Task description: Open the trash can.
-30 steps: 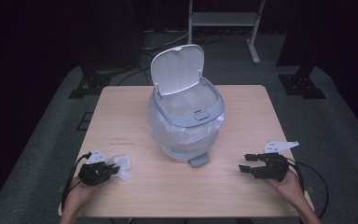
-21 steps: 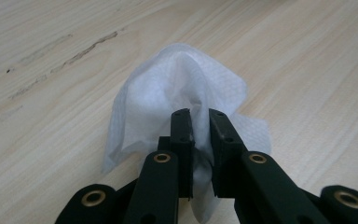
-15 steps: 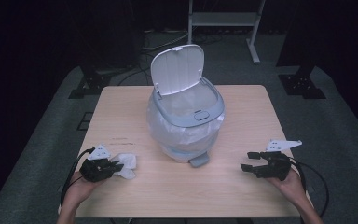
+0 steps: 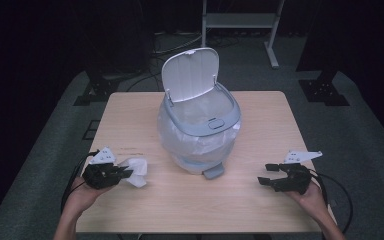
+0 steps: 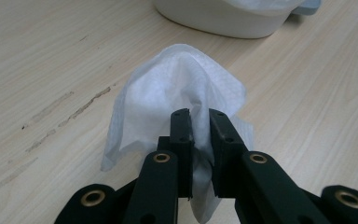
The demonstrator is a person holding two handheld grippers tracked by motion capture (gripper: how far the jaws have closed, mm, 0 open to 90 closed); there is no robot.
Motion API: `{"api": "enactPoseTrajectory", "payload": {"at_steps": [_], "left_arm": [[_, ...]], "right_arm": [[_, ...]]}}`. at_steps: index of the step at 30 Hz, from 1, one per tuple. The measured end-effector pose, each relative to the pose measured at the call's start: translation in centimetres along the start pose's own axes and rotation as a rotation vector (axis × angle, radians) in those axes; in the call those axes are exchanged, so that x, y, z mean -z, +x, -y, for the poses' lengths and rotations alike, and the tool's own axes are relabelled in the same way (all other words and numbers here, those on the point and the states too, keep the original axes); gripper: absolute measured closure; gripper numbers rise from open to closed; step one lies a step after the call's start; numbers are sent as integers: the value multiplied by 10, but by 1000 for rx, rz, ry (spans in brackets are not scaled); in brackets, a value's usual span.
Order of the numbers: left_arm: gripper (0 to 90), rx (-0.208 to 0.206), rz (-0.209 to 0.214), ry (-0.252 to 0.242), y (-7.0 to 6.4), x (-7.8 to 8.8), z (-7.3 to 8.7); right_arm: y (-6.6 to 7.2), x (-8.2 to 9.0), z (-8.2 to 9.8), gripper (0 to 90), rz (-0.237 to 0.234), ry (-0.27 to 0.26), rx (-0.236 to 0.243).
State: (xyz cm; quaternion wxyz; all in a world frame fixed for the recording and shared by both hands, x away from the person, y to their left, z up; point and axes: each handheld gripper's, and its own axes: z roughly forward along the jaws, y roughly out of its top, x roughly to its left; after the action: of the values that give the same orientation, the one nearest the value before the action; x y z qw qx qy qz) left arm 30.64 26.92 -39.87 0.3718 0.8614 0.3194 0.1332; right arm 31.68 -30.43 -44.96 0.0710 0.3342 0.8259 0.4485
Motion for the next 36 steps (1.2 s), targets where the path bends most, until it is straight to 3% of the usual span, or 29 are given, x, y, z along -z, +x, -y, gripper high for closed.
{"api": "enactPoseTrajectory", "payload": {"at_steps": [27,36], "left_arm": [[808,-21,52,-42,-2,35,-37],[808,-28,79,-66,-2,51,-58]], "right_arm": [[-1,-3,-3,317,-21,0,7],[-4,-3,-2,317,-22,-4,-2]]}}
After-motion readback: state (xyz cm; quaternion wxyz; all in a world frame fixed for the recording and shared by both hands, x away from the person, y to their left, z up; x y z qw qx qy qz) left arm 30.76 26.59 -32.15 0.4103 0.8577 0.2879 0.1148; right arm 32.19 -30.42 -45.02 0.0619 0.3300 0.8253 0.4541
